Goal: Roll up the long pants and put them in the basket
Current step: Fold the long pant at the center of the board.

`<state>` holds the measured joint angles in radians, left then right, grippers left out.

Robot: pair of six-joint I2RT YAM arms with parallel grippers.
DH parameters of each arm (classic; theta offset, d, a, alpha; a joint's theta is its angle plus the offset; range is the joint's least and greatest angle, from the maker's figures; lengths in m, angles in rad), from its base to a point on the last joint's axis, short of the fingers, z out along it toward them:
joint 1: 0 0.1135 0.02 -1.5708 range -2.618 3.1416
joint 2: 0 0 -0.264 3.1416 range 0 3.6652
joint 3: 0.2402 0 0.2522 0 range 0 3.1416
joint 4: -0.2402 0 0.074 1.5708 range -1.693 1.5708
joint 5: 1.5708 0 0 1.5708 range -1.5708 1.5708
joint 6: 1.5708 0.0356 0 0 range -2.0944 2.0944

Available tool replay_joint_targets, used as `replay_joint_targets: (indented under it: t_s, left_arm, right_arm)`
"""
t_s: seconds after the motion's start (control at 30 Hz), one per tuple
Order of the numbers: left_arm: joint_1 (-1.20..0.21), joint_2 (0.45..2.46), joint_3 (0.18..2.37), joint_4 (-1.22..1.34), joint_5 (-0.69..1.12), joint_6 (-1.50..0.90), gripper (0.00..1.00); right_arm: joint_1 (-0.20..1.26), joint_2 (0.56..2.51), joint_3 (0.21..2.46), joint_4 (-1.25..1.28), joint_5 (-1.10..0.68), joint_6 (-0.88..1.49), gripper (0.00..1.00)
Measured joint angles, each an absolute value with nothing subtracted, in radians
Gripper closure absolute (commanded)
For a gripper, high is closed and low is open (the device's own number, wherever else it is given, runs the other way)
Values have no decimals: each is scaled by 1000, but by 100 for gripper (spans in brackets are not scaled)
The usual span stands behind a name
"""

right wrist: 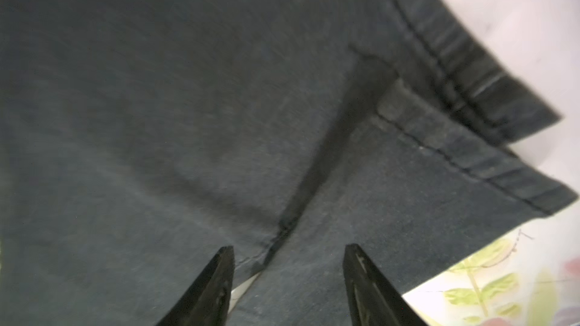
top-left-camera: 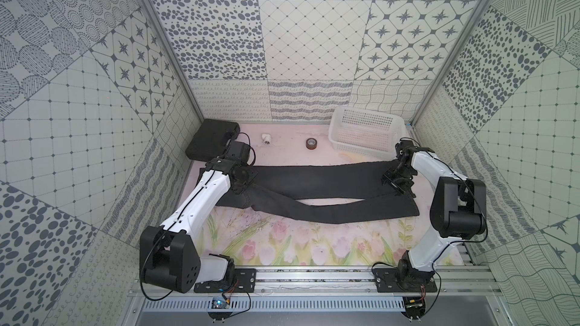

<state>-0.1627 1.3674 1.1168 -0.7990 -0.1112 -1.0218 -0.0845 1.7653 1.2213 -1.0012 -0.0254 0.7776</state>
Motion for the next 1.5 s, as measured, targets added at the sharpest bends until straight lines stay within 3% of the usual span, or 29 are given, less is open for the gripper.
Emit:
replay_joint_targets:
  t_s: [0.17, 0.37, 0.53, 1.07, 1.5]
  left_arm:
    - [-163, 1366, 1111, -797, -111, -1022, 100]
    - [-163, 1366, 1109, -797, -111, -1022, 100]
    - [-163, 1366, 1106, -797, -111, -1021, 100]
    - [-163, 1375, 1116, -799, -113, -1019, 100]
    - [-163, 1435, 1281, -828, -161, -970, 100]
  right_arm:
    - [-84, 1820, 1217, -991, -25, 778, 50]
    - [-85, 1848, 1209, -974, -21, 799, 82]
    - [-86, 1850, 1206, -979, -12, 809, 100]
    - [-97, 1755, 1201, -1003, -10, 813, 100]
    - [-136, 1792, 1464, -1020, -17, 836, 100]
